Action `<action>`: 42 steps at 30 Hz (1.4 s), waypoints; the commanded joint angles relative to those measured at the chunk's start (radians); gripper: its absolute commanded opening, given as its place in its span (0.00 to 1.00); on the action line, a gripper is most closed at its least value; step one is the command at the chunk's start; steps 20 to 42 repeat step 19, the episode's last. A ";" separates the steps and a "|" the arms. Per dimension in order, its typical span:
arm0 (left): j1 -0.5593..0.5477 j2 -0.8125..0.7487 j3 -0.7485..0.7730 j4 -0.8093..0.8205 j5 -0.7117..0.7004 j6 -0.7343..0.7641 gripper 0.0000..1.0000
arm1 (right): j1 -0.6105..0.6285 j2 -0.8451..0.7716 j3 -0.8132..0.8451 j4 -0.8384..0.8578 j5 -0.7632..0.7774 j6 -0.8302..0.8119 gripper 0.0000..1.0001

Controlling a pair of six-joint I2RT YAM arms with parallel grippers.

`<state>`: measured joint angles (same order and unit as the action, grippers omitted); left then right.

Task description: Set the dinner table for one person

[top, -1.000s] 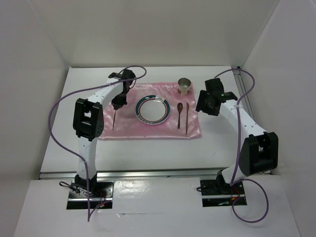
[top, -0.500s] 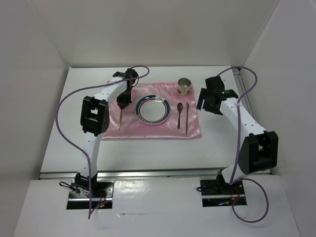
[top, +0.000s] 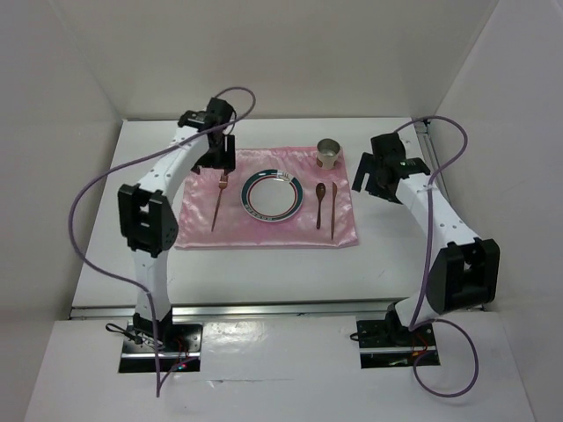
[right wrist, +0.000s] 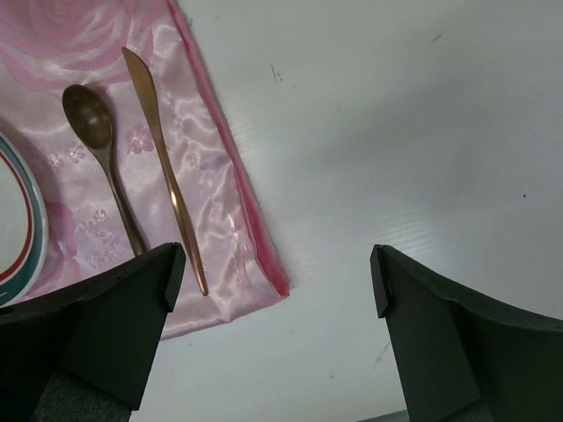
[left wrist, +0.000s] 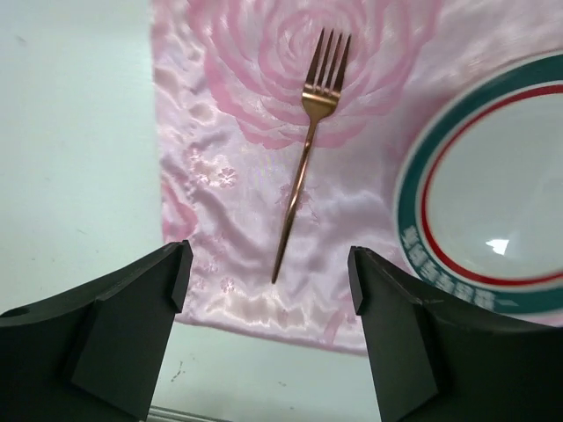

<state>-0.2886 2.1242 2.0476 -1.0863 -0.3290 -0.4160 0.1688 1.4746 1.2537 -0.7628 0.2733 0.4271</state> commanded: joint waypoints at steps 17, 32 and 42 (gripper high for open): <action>0.094 -0.945 -0.567 0.358 0.140 0.003 1.00 | -0.020 -0.260 -0.034 0.002 0.047 0.090 1.00; 0.103 -0.945 -0.576 0.358 0.140 0.003 1.00 | -0.020 -0.290 -0.057 0.025 0.058 0.079 1.00; 0.103 -0.945 -0.576 0.358 0.140 0.003 1.00 | -0.020 -0.290 -0.057 0.025 0.058 0.079 1.00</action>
